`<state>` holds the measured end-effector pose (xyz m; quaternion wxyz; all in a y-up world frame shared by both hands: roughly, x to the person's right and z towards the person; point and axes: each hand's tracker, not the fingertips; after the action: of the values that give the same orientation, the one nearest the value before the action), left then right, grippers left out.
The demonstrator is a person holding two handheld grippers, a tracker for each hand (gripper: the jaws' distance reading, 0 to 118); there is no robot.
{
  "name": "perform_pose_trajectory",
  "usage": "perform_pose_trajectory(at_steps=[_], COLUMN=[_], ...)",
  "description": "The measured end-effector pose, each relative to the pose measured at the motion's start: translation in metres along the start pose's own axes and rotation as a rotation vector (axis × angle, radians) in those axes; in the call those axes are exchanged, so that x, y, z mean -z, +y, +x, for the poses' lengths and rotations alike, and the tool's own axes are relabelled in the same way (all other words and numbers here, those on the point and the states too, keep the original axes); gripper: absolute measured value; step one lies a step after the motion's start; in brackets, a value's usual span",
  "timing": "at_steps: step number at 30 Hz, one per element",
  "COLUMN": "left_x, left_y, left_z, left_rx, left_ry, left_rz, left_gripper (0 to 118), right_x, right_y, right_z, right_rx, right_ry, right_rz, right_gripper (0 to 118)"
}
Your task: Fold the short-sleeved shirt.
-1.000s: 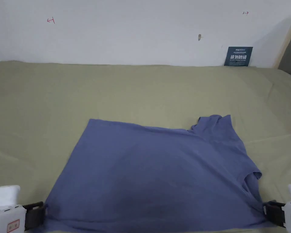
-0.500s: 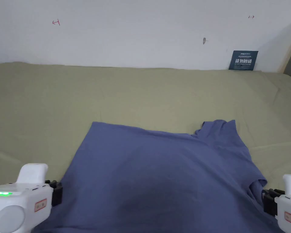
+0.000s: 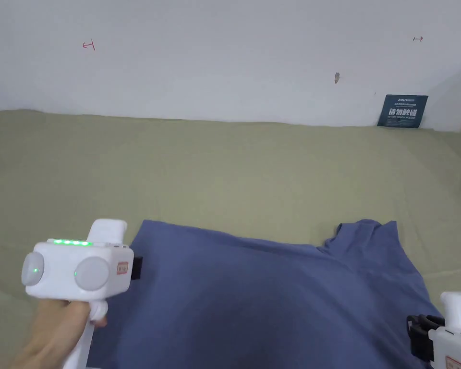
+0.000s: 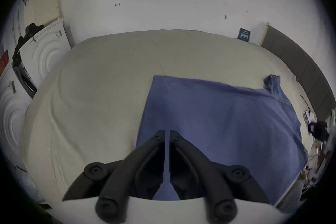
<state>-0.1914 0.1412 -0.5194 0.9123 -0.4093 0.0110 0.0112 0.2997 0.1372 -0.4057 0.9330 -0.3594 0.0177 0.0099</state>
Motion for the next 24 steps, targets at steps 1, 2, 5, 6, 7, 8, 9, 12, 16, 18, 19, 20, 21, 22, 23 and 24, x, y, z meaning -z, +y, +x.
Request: perform_pose_trajectory(at_steps=[1,2,5,6,7,8,9,12,16,18,19,20,21,22,23,24], left_x=[0.014,0.027,0.066,0.077,0.089,0.097,0.106,0.125,0.147,0.152,0.155,0.147,0.145,0.141,0.135,0.135], left_y=[0.012,0.024,0.056,0.065,0.075,0.080,0.084,0.089,0.085,0.084,0.082,0.072,0.067,0.064,0.062,0.067], left_z=[-0.003,-0.003,-0.006,-0.005,-0.005,-0.006,-0.005,-0.001,-0.001,-0.001,-0.002,-0.003,-0.003,-0.003,-0.002,0.002], left_rx=[-0.004,-0.010,0.011,0.017,0.013,0.008,0.007,0.011,0.028,0.030,0.026,0.023,0.016,0.018,0.017,0.017], left_ry=[0.001,0.007,0.023,0.027,0.037,0.039,0.043,0.047,0.041,0.100,0.086,0.080,0.057,0.056,0.062,0.050], left_rz=[-0.008,-0.011,-0.036,-0.039,-0.039,-0.050,-0.064,-0.082,-0.159,-0.131,-0.125,-0.143,-0.160,-0.153,-0.139,-0.137], left_gripper=[6,6,6,6,6,6,6,15,113,108,107,99,99,97,94,83], right_x=[0.006,0.012,0.028,0.033,0.037,0.041,0.044,0.052,0.058,0.060,0.061,0.061,0.062,0.064,0.066,0.068], right_y=[0.003,0.007,0.013,0.013,0.014,0.013,0.012,0.010,0.008,0.008,0.008,0.009,0.011,0.014,0.019,0.024], right_z=[0.001,0.001,0.005,0.006,0.007,0.008,0.009,0.012,0.020,0.022,0.024,0.026,0.028,0.030,0.033,0.037], right_rx=[-0.001,-0.001,-0.001,-0.001,-0.001,-0.003,-0.008,-0.021,-0.013,-0.015,-0.012,-0.009,-0.004,0.001,0.003,0.008], right_ry=[-0.001,-0.003,-0.004,-0.005,-0.003,-0.005,-0.002,-0.019,-0.026,-0.035,-0.036,-0.036,-0.039,-0.042,-0.042,-0.041], right_rz=[-0.001,-0.002,-0.009,-0.010,-0.013,-0.016,-0.018,-0.029,-0.041,-0.045,-0.046,-0.048,-0.049,-0.056,-0.065,-0.069], right_gripper=[1,1,1,1,1,1,1,1,1,1,1,1,1,1,1,1])
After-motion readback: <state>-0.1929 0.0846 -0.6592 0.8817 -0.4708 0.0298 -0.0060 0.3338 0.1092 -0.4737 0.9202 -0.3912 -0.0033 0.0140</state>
